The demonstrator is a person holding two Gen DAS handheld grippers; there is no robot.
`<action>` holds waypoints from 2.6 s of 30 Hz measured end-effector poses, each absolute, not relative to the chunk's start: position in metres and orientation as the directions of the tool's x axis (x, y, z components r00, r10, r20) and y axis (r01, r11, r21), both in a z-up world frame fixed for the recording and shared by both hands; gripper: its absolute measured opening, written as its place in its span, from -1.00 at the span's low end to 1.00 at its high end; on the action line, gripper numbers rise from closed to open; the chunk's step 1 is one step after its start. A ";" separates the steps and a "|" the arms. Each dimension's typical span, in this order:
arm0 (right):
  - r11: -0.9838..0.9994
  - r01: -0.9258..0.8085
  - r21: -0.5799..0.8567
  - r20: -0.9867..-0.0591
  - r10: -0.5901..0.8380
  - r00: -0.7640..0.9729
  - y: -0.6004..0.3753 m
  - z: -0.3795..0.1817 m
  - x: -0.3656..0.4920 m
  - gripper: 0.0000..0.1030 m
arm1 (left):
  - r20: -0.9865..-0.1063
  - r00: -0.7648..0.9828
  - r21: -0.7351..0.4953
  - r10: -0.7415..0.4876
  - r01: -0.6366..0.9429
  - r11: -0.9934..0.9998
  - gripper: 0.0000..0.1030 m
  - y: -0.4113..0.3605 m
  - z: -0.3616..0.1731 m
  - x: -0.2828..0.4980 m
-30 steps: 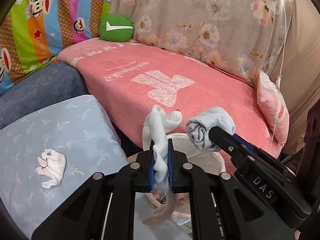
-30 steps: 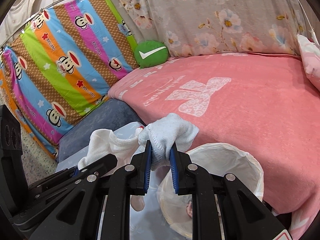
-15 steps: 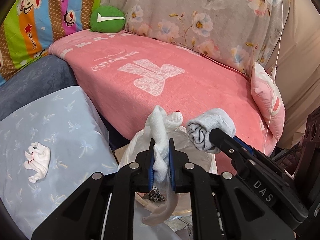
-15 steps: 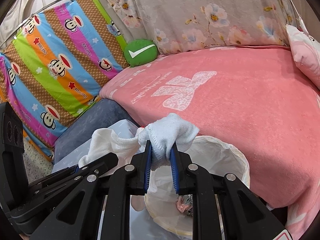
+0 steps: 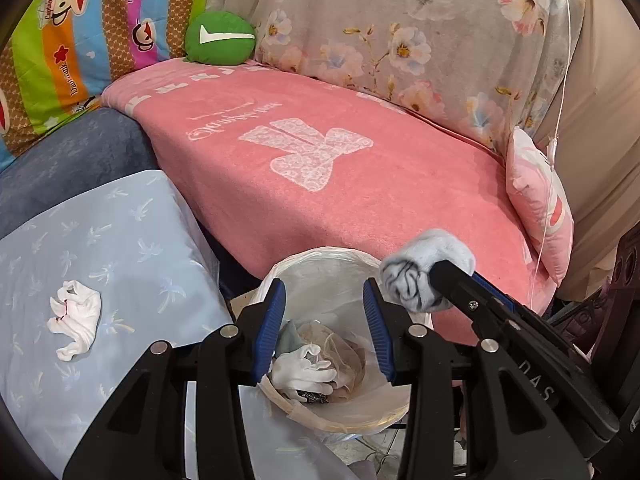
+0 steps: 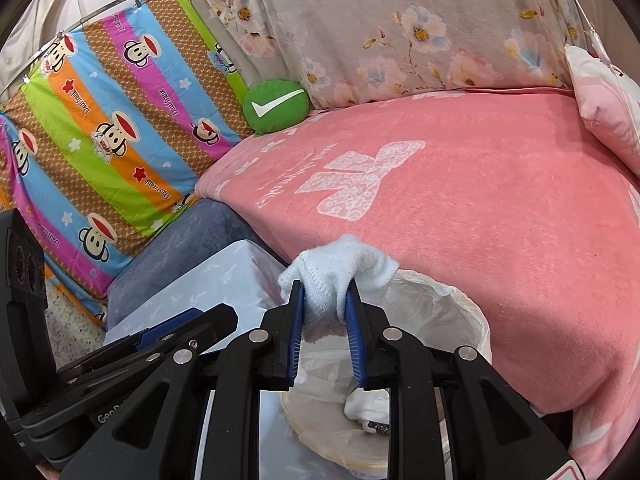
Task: Organize soft objects
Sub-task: 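Open both grippers to drop the glove and sock into the bin, then move both open grippers back to the last white glove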
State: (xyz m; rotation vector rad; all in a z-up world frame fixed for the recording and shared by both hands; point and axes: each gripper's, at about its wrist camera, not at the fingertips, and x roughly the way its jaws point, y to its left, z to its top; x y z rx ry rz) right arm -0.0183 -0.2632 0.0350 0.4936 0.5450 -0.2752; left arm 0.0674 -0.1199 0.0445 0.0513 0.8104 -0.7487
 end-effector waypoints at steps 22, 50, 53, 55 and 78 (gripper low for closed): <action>0.865 0.351 0.359 -0.568 -0.096 0.817 -0.251 0.031 -0.007 -0.54 | -0.677 0.465 -0.241 -0.570 0.592 0.769 -0.24 -0.106 0.038 0.072; 0.932 0.202 0.302 -0.645 0.043 0.763 -0.152 0.002 0.062 -0.51 | -0.713 0.509 -0.295 -0.481 0.405 0.866 -0.14 -0.008 0.005 0.119; 0.941 0.175 0.290 -0.657 0.062 0.752 -0.133 -0.003 0.073 -0.47 | -0.718 0.519 -0.297 -0.464 0.375 0.878 -0.12 0.011 0.000 0.125; 0.947 0.155 0.282 -0.666 0.077 0.742 -0.118 -0.007 0.081 -0.43 | -0.722 0.527 -0.293 -0.447 0.353 0.889 -0.07 0.023 -0.003 0.128; 0.976 -0.075 0.207 -0.793 0.211 0.572 0.054 -0.092 0.194 -0.18 | -0.791 0.555 -0.283 -0.257 0.039 0.958 0.23 0.184 -0.061 0.183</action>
